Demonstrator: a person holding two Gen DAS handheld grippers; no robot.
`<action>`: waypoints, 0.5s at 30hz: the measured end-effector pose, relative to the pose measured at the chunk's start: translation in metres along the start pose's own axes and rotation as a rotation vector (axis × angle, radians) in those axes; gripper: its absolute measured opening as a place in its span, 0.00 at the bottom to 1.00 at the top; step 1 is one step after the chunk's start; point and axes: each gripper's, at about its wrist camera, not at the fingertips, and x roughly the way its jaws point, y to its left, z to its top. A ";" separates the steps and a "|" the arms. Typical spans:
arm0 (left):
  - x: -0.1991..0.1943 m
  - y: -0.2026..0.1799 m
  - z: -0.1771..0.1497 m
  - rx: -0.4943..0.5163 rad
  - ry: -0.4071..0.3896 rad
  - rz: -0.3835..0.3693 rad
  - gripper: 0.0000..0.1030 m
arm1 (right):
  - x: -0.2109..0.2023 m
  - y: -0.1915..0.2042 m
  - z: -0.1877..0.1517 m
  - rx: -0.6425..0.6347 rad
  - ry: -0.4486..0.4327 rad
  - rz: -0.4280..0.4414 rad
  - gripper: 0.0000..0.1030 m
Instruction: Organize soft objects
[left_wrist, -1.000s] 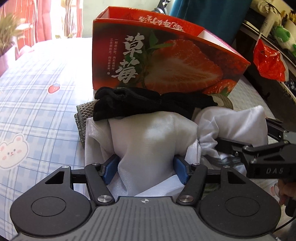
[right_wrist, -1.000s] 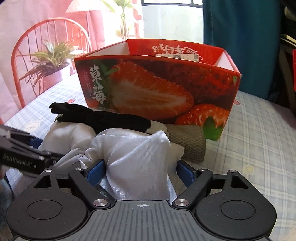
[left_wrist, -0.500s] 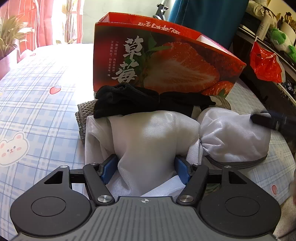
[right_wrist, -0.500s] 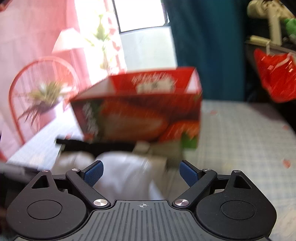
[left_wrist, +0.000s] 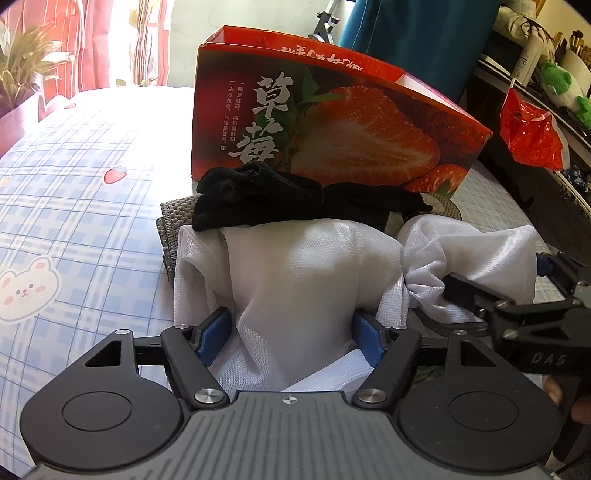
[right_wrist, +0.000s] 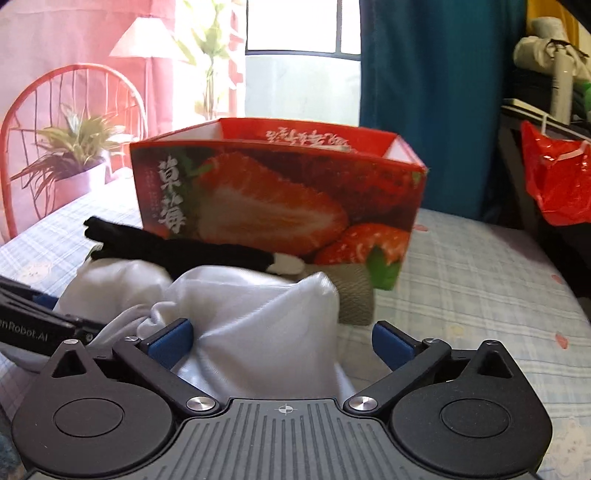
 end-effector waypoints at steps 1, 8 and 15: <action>0.000 0.000 0.000 0.000 0.000 0.000 0.72 | 0.001 0.001 -0.002 0.003 -0.003 -0.006 1.00; 0.001 -0.001 0.000 0.005 -0.003 0.003 0.73 | 0.007 -0.003 -0.011 0.050 0.005 0.027 1.00; 0.003 -0.002 0.000 0.022 -0.002 0.006 0.76 | 0.011 -0.001 -0.020 0.014 -0.001 0.041 1.00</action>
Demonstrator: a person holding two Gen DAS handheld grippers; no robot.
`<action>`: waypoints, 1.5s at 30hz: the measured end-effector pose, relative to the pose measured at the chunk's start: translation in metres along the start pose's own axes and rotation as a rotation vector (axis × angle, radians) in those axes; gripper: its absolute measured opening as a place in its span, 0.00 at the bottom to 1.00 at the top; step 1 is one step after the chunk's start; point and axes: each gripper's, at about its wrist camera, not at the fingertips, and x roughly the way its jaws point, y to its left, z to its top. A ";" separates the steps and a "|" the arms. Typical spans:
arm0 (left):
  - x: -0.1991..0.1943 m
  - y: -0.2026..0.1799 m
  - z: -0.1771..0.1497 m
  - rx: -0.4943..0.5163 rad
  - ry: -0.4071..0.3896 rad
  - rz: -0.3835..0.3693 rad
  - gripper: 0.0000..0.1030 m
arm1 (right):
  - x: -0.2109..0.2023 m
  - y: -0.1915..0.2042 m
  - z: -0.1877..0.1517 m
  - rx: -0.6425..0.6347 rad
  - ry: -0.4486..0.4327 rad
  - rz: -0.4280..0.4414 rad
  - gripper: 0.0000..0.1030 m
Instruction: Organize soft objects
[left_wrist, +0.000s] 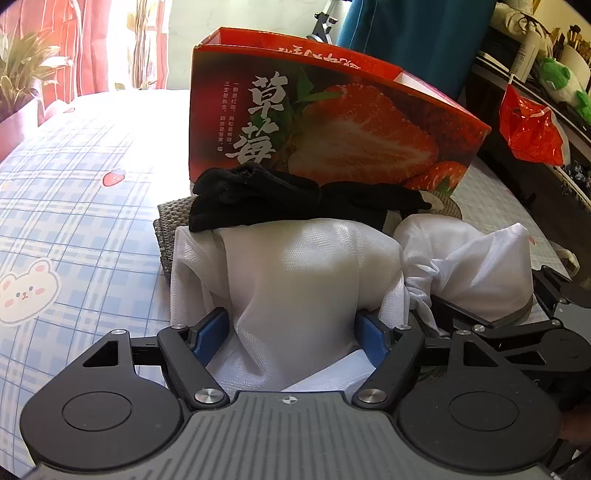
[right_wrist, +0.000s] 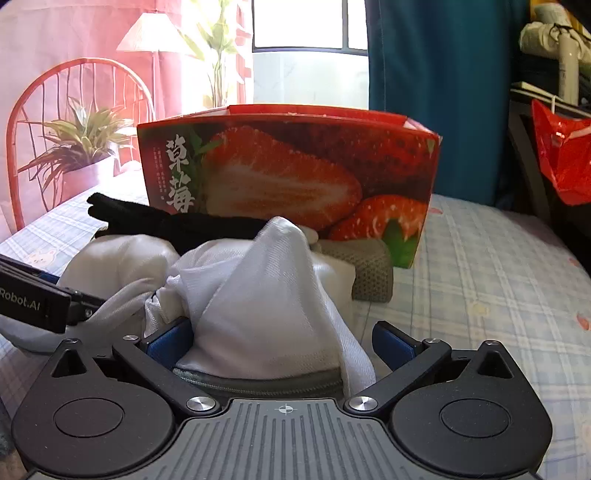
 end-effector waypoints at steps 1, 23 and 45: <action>0.000 0.000 0.000 0.002 0.000 0.001 0.76 | 0.000 -0.001 -0.001 0.003 -0.005 0.002 1.00; -0.002 0.007 -0.002 -0.054 0.003 -0.015 0.78 | -0.006 0.007 -0.005 -0.067 -0.053 -0.023 0.98; 0.005 0.015 0.008 -0.101 0.011 -0.049 0.88 | -0.011 0.009 -0.007 -0.088 -0.075 0.106 0.60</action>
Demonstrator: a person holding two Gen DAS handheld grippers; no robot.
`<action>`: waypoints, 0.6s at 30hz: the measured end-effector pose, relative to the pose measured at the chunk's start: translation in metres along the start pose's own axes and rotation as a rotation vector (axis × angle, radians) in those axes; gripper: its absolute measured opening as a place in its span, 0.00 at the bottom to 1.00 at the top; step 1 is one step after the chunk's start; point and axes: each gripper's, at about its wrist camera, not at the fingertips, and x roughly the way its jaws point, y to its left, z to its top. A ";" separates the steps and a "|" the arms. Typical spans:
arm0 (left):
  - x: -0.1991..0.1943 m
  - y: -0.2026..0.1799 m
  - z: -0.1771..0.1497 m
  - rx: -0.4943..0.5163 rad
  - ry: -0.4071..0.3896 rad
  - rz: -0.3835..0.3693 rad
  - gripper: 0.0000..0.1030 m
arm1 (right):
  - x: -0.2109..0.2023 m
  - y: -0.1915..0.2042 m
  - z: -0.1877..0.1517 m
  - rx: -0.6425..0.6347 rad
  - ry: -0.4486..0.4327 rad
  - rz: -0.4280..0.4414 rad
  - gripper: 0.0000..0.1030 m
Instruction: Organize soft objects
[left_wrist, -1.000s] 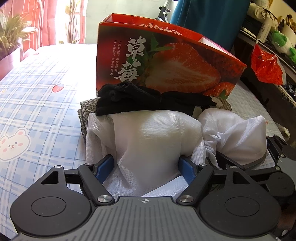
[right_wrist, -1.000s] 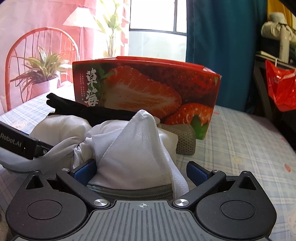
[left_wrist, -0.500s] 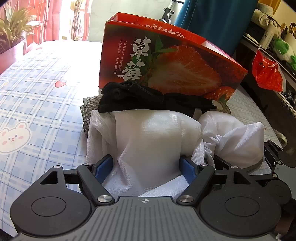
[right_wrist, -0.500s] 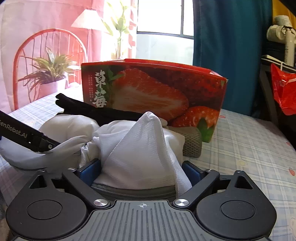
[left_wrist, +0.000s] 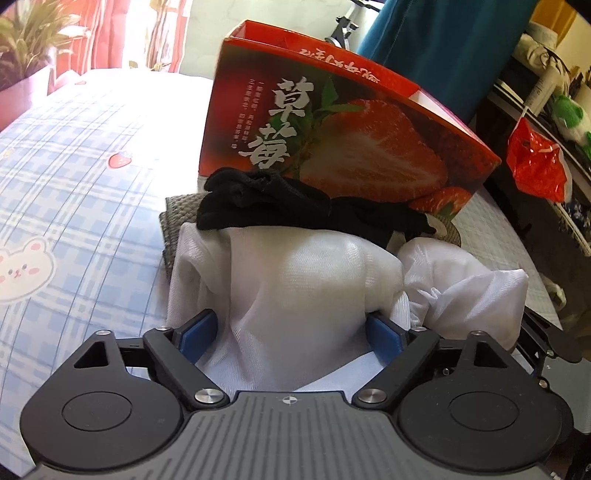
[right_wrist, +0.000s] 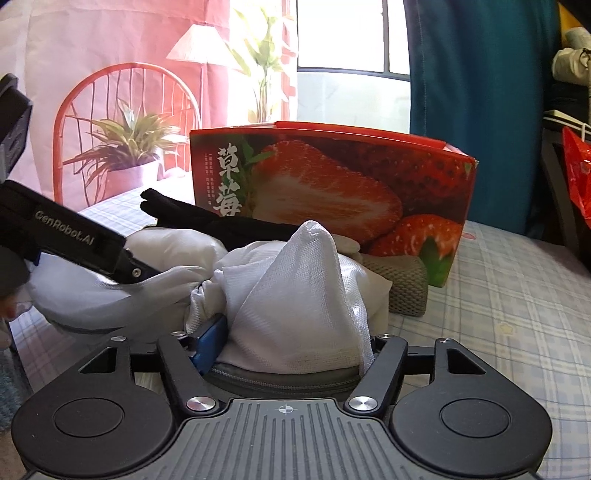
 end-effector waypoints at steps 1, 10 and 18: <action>0.001 -0.001 0.001 0.004 -0.002 0.003 0.89 | 0.000 0.000 0.000 0.002 0.000 0.002 0.59; 0.002 -0.001 0.005 -0.019 0.025 -0.076 0.44 | 0.000 -0.001 0.003 0.017 0.014 0.019 0.51; -0.013 -0.005 0.004 0.013 0.032 -0.131 0.18 | -0.012 -0.004 0.024 0.026 0.046 0.071 0.35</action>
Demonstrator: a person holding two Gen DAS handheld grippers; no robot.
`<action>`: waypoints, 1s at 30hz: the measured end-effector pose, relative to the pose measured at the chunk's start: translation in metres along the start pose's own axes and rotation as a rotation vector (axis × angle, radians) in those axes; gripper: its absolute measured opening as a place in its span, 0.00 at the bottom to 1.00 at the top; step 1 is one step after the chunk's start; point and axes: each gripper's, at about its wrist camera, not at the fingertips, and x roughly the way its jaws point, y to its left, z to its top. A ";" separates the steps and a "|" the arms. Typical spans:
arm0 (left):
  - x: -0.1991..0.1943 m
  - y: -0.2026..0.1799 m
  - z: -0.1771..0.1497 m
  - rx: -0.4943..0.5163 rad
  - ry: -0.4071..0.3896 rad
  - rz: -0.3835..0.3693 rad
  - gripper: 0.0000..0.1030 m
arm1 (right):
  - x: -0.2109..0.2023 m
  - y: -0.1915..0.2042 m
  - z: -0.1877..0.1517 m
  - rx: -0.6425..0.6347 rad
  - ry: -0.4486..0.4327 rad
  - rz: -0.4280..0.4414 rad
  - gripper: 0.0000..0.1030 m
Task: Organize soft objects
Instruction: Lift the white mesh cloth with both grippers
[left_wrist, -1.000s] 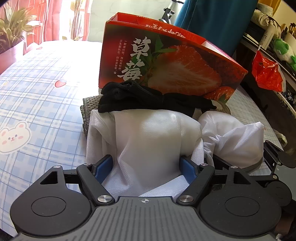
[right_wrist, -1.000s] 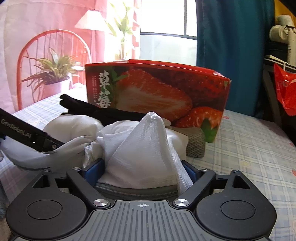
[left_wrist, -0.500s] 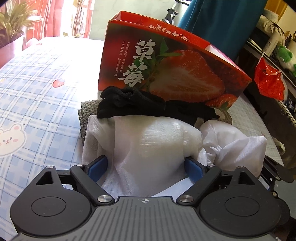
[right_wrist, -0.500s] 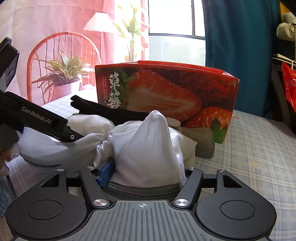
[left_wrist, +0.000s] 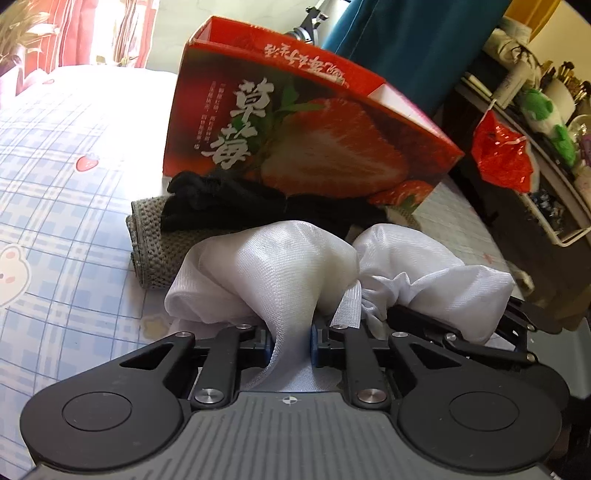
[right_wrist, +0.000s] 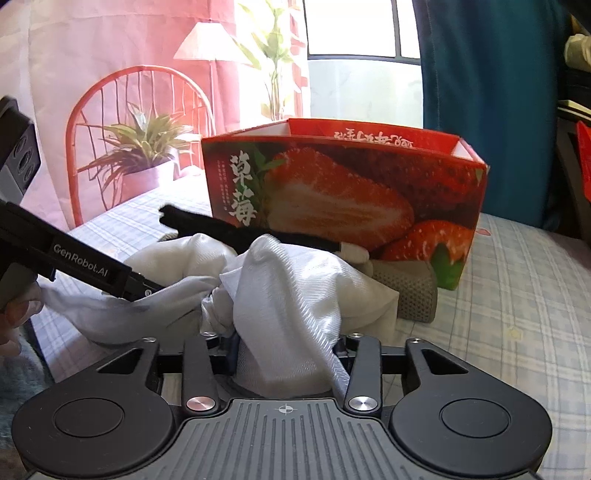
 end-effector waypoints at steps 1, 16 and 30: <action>-0.004 0.000 0.001 0.000 -0.006 -0.009 0.18 | -0.003 0.000 0.003 0.000 0.000 0.005 0.35; -0.080 -0.032 0.073 0.164 -0.236 -0.036 0.18 | -0.043 -0.013 0.109 -0.053 -0.128 0.059 0.35; -0.042 -0.057 0.198 0.285 -0.359 0.098 0.18 | 0.028 -0.074 0.226 -0.040 -0.136 0.016 0.34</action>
